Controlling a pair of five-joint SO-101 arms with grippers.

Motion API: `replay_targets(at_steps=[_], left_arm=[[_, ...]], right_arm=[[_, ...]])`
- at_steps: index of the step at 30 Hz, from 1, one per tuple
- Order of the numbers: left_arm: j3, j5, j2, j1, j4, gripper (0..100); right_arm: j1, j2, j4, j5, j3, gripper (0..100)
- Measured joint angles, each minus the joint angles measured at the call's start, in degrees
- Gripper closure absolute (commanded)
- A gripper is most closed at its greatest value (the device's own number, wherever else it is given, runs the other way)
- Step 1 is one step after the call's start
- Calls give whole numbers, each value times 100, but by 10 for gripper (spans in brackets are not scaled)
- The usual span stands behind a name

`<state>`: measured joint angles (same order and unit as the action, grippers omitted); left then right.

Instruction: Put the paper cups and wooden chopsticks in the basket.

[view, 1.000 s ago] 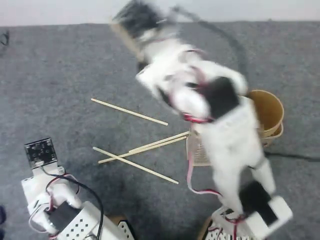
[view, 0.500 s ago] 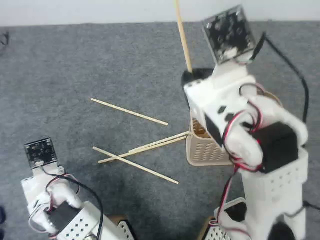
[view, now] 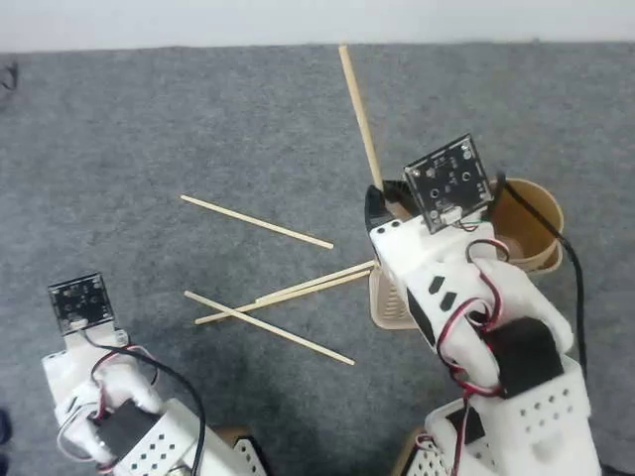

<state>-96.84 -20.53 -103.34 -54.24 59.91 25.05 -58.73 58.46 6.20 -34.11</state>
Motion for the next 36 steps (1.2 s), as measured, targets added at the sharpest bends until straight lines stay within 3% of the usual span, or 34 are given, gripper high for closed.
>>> replay_targets(at_steps=[5, 10, 15, 20, 26, 31, 36], left_arm=[[0, 0, 0, 9, 0, 855], [0, 0, 0, 26, 0, 855], [0, 0, 0, 26, 0, 855], [0, 0, 0, 26, 0, 855], [0, 0, 0, 26, 0, 855], [0, 0, 0, 26, 0, 855], [0, 0, 0, 26, 0, 855]], right_arm=[[-202, -176, -431, 0, -782, 946], [-185, -747, -440, 0, -1108, 694], [-176, -1134, -422, 0, -1134, 767], [-176, -1169, -422, 35, -1134, 768], [149, -1073, -440, 747, -1081, 768], [237, 387, -299, 985, 53, 769], [501, 2523, 527, 1327, 1925, 770]])
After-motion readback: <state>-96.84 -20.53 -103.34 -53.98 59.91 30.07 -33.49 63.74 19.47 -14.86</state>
